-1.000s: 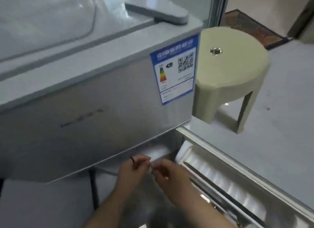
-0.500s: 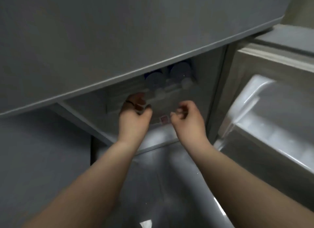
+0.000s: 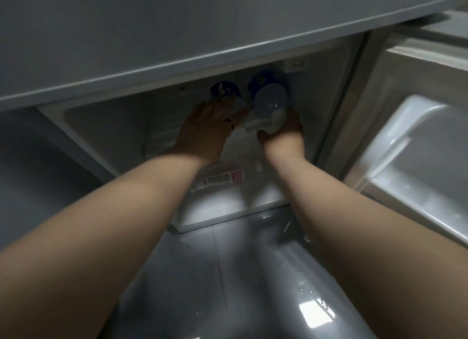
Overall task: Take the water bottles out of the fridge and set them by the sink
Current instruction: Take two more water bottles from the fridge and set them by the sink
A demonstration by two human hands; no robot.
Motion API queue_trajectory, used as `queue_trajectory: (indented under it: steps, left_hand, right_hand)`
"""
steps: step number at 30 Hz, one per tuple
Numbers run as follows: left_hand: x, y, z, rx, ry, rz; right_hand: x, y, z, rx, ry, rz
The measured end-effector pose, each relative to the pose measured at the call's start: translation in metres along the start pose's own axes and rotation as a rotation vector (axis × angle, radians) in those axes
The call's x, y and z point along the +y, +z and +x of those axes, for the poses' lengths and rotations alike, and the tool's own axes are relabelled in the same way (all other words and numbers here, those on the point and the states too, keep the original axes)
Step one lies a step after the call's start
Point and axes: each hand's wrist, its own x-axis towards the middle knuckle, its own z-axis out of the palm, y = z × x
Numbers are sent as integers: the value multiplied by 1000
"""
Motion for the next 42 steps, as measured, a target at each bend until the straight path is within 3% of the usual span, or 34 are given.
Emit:
queue_trajectory:
  steps: [3, 5, 7, 10, 13, 17, 24, 30, 37, 42]
  left_hand:
    - [-9, 3, 12, 38, 50, 50]
    - [-11, 5, 19, 176, 229, 157]
    - [-14, 2, 25, 189, 305, 317]
    - [-16, -2, 29, 129, 343, 298]
    - [-28, 12, 31, 245, 360, 222]
    - [-37, 22, 27, 355, 301, 226]
    - [-38, 36, 8, 545, 293, 145]
    - [-21, 40, -24, 526, 185, 82]
    - [10, 13, -61, 608, 119, -104]
    - [21, -23, -79, 496, -65, -269]
  right_hand:
    - [0, 4, 4, 27, 42, 54]
    - [-1, 7, 5, 60, 59, 103]
    - [-4, 10, 5, 65, 53, 105]
    - [-11, 12, 10, 43, 68, 87]
    - [-14, 16, 16, 11, 105, 117]
    - [-11, 21, 16, -90, 113, 62]
    - [-17, 19, 13, -101, 148, -2]
    - [-24, 10, -13, -108, 166, -30]
    - [-41, -23, -60, -123, 29, 8]
    - [-62, -43, -83, -135, 6, 60]
